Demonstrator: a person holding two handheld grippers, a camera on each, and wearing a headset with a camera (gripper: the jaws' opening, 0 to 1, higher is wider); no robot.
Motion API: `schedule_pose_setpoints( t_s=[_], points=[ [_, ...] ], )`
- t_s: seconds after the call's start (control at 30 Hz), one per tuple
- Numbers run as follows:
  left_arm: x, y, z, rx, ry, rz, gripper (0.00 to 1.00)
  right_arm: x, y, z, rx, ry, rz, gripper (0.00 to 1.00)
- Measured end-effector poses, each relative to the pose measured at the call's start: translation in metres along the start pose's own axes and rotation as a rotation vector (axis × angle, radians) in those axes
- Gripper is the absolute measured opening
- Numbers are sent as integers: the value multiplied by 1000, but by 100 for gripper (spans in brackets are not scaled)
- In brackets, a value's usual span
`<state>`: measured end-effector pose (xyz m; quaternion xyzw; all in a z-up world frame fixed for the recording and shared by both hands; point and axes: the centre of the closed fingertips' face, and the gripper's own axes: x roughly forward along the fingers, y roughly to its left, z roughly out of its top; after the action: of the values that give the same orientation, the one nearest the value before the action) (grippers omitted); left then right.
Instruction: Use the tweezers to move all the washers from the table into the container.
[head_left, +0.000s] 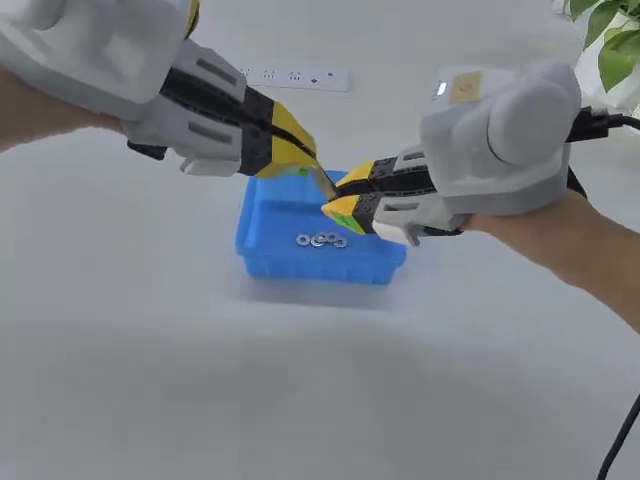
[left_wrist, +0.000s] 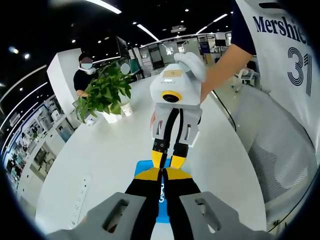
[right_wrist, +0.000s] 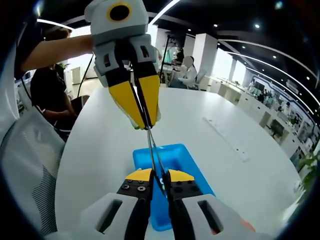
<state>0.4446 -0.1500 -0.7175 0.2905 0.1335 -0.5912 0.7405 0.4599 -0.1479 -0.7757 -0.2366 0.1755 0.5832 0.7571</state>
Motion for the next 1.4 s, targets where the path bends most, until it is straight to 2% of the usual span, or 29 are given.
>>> schedule_pose_setpoints(
  t_s=[0.17,0.2,0.3,0.4,0.47,0.6,0.73,0.8,1.03,1.13,1.3,1.4],
  points=[
    [-7,-13,-1,-17,-6,11,5,-8,12,2,-31,19,13,11],
    [-9,-17,-1,-15,4,13,5,-10,16,3,-43,23,18,11],
    [-13,-29,5,-5,-9,13,6,-16,27,6,-55,27,35,9],
    [-14,-38,-4,-19,7,9,6,-19,39,1,-78,50,64,9],
    [-14,-48,-13,-24,36,0,5,-20,48,-2,-80,60,85,8],
    [-11,-62,-20,-63,18,-11,5,-20,63,-12,-94,94,118,8],
    [-2,-76,-38,-109,32,-26,5,-15,74,-26,-81,127,143,8],
    [0,-83,-44,-152,24,-41,5,-13,80,-32,-86,143,161,7],
    [14,-94,-67,-208,42,-60,6,-3,88,-51,-76,185,188,7],
    [24,-96,-81,-218,74,-71,6,0,90,-60,-80,207,194,7],
    [35,-98,-93,-234,94,-80,6,6,89,-73,-83,240,198,7],
    [41,-99,-104,-238,123,-93,6,11,88,-79,-80,247,204,7]
  ],
)
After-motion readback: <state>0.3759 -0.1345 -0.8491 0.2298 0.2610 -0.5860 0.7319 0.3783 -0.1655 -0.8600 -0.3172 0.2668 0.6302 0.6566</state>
